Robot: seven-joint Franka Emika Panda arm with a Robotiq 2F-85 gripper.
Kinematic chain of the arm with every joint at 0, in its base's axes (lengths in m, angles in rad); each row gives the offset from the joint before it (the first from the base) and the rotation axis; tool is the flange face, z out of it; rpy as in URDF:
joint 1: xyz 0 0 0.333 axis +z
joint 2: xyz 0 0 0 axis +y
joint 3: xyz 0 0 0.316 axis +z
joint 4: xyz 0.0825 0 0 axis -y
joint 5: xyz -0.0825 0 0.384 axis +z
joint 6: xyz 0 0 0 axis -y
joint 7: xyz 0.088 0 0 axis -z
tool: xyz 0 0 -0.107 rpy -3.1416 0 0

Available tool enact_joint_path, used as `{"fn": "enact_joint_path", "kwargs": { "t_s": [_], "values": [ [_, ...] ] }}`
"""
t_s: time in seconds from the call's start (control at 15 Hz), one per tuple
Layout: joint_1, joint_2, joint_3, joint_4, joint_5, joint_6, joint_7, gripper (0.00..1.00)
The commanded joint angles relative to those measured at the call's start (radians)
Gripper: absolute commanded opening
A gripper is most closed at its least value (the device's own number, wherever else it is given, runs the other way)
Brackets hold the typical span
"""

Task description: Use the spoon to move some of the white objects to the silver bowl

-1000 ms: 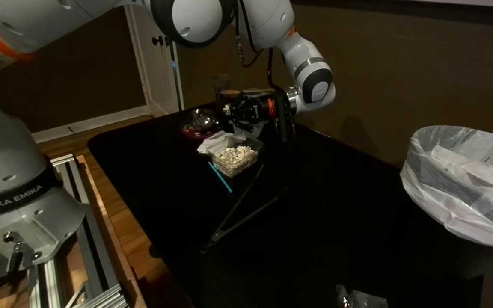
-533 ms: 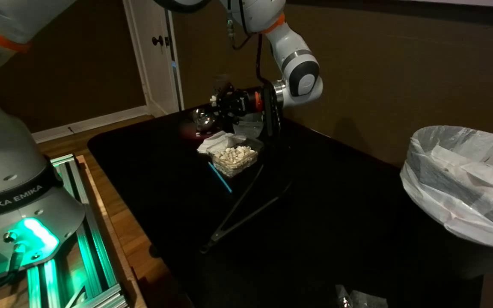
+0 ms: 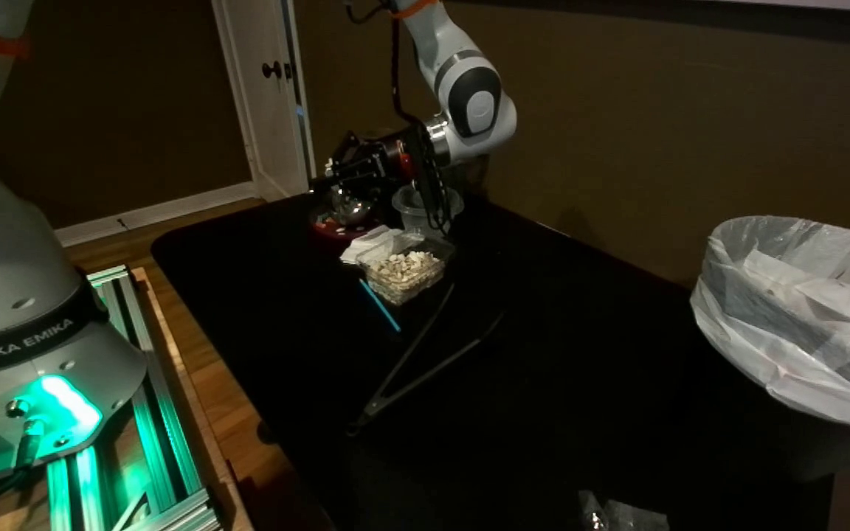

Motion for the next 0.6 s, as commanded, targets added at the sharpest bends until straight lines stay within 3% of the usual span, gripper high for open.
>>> {"fn": "enact_joint_path", "kwargs": {
  "t_s": [0.0, 0.07, 0.33, 0.53],
  "values": [
    [0.063, -0.097, -0.024, -0.147, 0.008, 0.066, -0.018, 0.01],
    [0.061, -0.044, -0.036, -0.065, 0.011, 0.032, -0.012, 0.04],
    [0.086, -0.072, -0.035, -0.111, 0.009, 0.035, -0.011, 0.04],
    [0.085, -0.081, -0.049, -0.14, 0.073, 0.062, 0.037, 0.01]
  ]
}}
